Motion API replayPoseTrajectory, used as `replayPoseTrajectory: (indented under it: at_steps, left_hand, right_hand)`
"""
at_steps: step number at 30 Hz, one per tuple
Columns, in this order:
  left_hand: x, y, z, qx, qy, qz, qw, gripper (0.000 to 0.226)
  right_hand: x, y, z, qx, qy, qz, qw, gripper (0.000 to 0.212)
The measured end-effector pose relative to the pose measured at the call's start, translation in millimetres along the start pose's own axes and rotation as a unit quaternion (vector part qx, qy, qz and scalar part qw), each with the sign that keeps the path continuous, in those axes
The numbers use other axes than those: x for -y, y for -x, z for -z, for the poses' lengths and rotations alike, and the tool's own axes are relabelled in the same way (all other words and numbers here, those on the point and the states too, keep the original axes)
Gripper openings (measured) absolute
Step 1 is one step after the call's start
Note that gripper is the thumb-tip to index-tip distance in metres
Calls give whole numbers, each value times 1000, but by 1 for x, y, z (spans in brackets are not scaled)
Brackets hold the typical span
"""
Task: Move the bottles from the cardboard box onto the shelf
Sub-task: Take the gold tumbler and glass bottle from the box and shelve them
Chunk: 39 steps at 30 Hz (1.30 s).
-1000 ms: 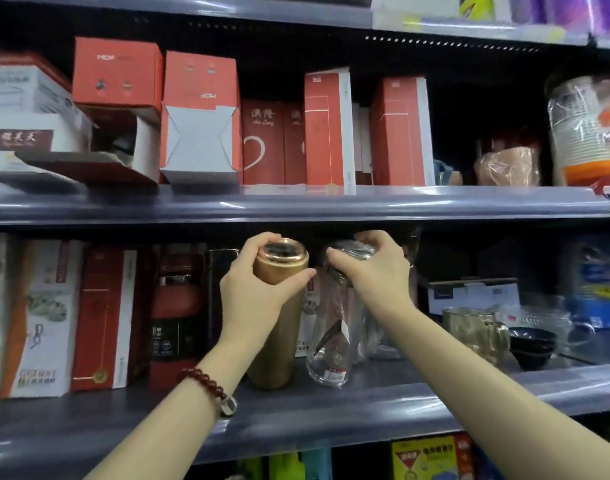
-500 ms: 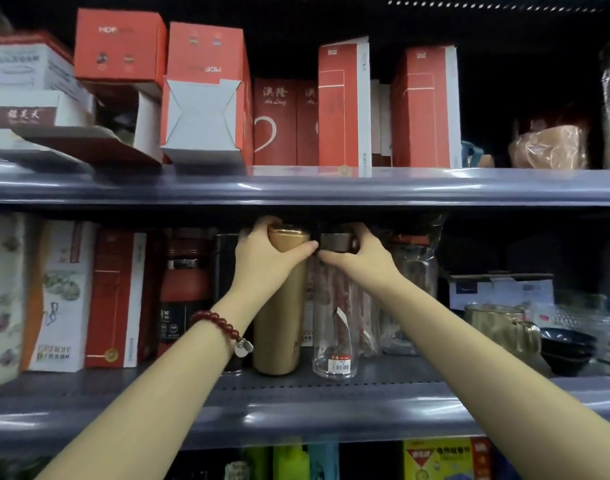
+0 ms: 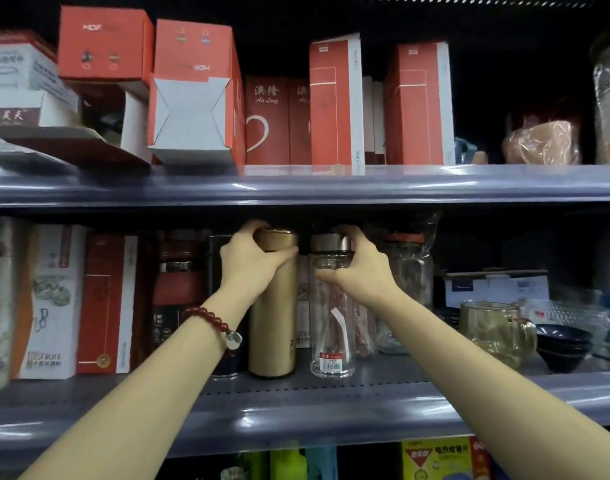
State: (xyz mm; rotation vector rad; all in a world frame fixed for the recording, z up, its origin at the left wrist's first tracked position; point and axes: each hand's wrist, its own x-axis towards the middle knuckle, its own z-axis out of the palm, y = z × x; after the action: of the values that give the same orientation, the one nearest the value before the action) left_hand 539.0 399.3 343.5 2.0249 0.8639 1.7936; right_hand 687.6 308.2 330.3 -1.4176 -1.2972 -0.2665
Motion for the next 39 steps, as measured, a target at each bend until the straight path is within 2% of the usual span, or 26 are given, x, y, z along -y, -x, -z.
replayPoseTrajectory:
  at_steps: [5,11,17,26,31,39]
  left_hand:
    - [4,6,-8,-28,12,0,1000,58]
    - [4,6,-10,34,-38,-25,998,77]
    - [4,14,-7,56,-88,-46,994,90]
    - [2,22,-3,42,-92,-53,993,88]
    - [1,29,3,34,-118,-68,990,88]
    - [2,40,13,39,-115,-67,990,76]
  right_hand:
    - [-3,0,-10,-13,-22,3,1000,73]
    - [-2,3,-12,-25,54,18,998,79]
    - [1,11,-7,1,46,11,999,81]
    - [3,36,-6,13,42,-19,999,76]
    - [6,53,-5,20,39,-20,999,67]
    - [16,68,-4,37,42,-33,998,59]
